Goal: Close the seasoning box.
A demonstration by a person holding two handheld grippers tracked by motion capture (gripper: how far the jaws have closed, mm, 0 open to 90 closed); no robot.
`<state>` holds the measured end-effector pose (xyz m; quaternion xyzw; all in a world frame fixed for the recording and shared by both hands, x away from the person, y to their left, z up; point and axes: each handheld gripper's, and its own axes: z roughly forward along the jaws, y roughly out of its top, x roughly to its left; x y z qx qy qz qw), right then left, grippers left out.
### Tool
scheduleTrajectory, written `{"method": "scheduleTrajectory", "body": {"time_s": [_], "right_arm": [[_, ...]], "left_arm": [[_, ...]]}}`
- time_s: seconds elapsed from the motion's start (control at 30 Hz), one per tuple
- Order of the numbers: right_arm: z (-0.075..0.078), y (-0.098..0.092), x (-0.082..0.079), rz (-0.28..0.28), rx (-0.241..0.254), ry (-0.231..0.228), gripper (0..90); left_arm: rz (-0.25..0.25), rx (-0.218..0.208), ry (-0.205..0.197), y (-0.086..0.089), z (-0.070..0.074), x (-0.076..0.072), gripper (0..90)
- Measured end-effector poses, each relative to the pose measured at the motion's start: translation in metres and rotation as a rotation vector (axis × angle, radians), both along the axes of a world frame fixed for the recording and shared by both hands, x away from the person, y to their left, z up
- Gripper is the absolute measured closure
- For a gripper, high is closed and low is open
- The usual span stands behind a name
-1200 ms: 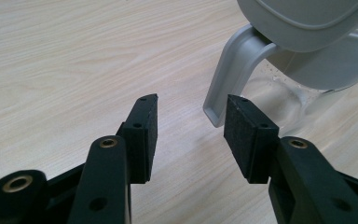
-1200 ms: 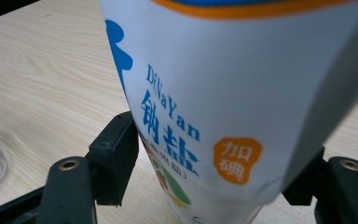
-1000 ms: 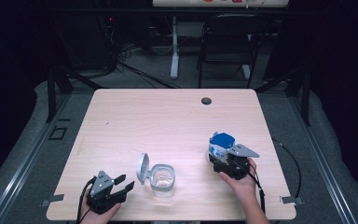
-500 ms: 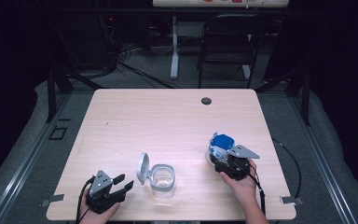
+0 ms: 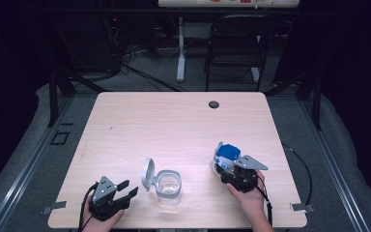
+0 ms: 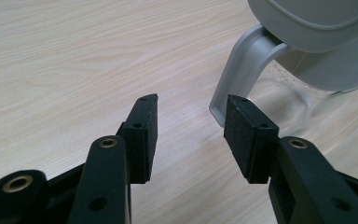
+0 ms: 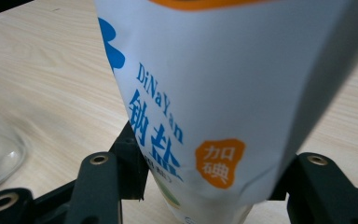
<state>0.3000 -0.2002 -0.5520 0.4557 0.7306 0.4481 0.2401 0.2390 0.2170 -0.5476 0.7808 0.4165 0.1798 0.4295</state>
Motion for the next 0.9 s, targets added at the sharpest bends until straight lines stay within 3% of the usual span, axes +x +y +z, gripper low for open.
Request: {"method": "scheduleTrajectory", "body": {"time_s": [0.37, 0.9], "right_arm": [[-0.001, 0.014, -0.024, 0.035, 0.013, 0.004, 46.4], [-0.002, 0.014, -0.025, 0.042, 0.025, 0.006, 38.7]], "left_arm": [[-0.004, 0.004, -0.002, -0.002, 0.000, -0.001, 55.6], [-0.005, 0.007, -0.003, -0.002, 0.000, -0.001, 55.6]]}}
